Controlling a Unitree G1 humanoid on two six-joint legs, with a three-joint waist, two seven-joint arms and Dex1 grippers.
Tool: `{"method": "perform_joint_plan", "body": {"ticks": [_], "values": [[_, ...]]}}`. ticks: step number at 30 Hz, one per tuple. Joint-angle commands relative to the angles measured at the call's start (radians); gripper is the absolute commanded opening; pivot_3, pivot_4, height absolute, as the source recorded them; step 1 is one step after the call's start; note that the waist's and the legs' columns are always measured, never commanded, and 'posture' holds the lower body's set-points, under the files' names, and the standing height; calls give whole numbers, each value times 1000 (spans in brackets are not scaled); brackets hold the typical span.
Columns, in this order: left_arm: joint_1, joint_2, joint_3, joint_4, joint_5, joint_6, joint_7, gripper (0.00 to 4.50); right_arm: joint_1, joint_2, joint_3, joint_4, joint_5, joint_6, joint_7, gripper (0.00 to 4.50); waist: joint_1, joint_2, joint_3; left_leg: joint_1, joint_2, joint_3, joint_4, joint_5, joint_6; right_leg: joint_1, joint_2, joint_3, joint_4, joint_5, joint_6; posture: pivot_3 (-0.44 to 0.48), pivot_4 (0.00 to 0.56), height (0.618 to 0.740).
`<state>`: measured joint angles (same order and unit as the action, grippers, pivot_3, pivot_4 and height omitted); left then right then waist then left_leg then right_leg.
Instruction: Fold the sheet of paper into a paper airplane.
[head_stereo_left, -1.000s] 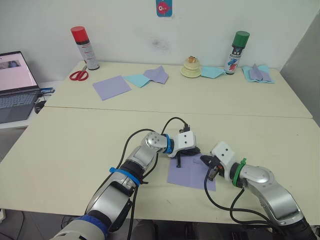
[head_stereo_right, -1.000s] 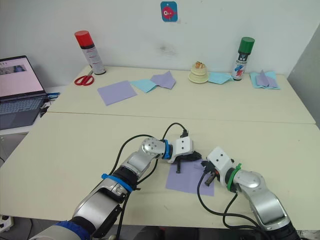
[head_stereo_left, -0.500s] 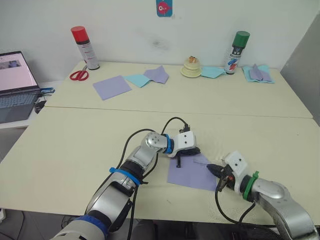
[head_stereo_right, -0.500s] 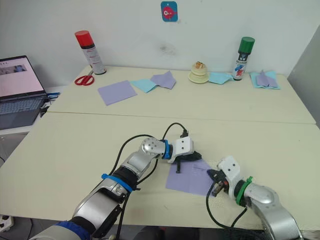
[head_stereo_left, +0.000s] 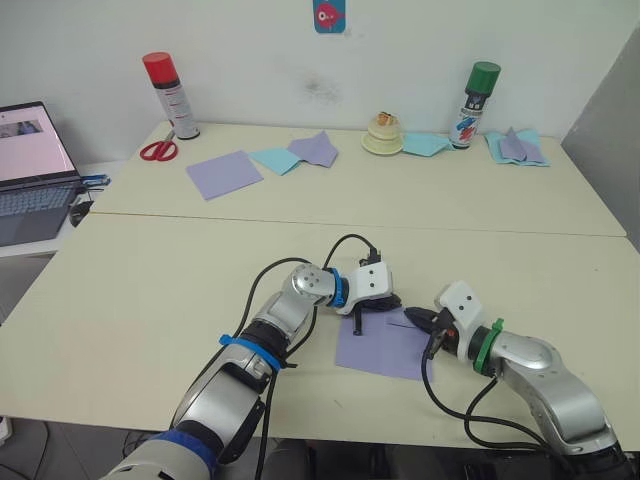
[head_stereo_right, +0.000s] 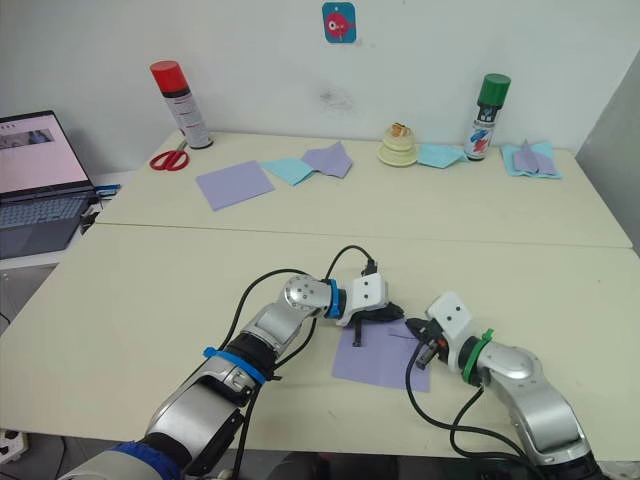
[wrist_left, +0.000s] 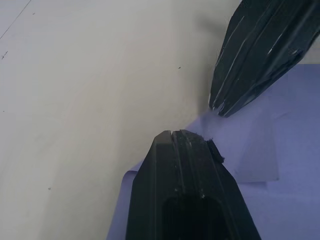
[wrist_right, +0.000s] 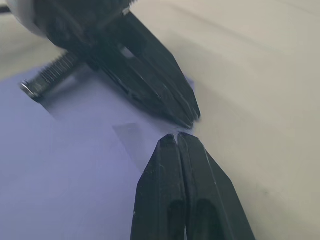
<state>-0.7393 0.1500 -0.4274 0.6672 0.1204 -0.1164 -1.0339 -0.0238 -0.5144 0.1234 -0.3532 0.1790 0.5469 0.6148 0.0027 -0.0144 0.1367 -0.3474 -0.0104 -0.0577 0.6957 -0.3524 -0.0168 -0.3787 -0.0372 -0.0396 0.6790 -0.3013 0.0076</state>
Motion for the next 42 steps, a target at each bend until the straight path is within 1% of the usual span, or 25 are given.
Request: {"method": "perform_joint_plan", "body": {"ticks": [1, 5, 10, 16, 20, 23, 26, 30, 36, 42], "values": [[30, 3, -42, 30, 43, 25, -9, 0, -8, -22, 23, 14, -34, -25, 1, 58, 0, 0, 0, 0, 0, 0, 0, 0, 0, 0, 0, 0, 0, 0, 0, 0, 150, 717], [33, 4, -43, 23, 42, 28, -9, 0, 18, -29, 25, 22, -42, 18, -16, 58, 0, 0, 0, 0, 0, 0, 0, 0, 0, 0, 0, 0, 0, 0, 0, 0, 150, 717], [37, 6, -44, 20, 43, 29, -10, 0, 77, -21, -32, 9, 6, 81, -24, 58, 2, 0, 0, 0, 0, 0, 0, 0, 0, 0, 0, 0, 0, 0, 0, 0, 150, 717], [38, 5, -45, 21, 44, 29, -10, 0, 154, -60, -53, -38, 26, 90, -8, 58, 4, 0, -1, 1, 0, 0, 0, 0, 0, 1, 0, 0, -1, 0, 0, 0, 150, 717], [37, 4, -46, 24, 43, 26, -10, 0, 187, -82, -48, -97, 17, 57, -11, 58, 5, -1, -1, 1, 0, 0, 0, 0, 0, 2, 0, 0, -1, 0, 0, 0, 150, 717], [37, 4, -45, 26, 43, 24, -11, 0, 176, -42, -103, -154, 61, -62, -8, 58, 4, -1, -1, 1, 0, -1, 0, 0, 0, 2, 0, -1, -1, 0, 0, 0, 150, 717], [36, 5, -44, 26, 42, 23, -11, 0, 164, -34, -146, -180, 99, -70, 2, 58, 3, 0, 0, 1, 0, 0, 0, 0, 0, 1, 0, 0, 0, 0, 0, 0, 150, 717], [35, 5, -45, 25, 43, 23, -13, 0, 139, -38, -119, -169, 104, -58, 18, 58, 3, 0, 0, 1, 0, -1, 0, 0, 0, 1, 0, -1, 0, 0, 0, 0, 150, 717], [30, 8, -43, 12, 42, 27, -16, 0, 79, -28, -19, -79, 14, -59, -10, 58, 3, 0, 0, 1, 0, -1, 0, 0, 0, 1, 0, -1, 0, 0, 0, 0, 150, 717], [32, 4, -37, -69, 27, 71, -18, 0, 64, -47, 47, -20, -58, -38, -21, 58, 2, 0, 0, 0, 0, 0, 0, 0, 0, 1, 0, 0, 0, 0, 0, 0, 150, 717]]}}
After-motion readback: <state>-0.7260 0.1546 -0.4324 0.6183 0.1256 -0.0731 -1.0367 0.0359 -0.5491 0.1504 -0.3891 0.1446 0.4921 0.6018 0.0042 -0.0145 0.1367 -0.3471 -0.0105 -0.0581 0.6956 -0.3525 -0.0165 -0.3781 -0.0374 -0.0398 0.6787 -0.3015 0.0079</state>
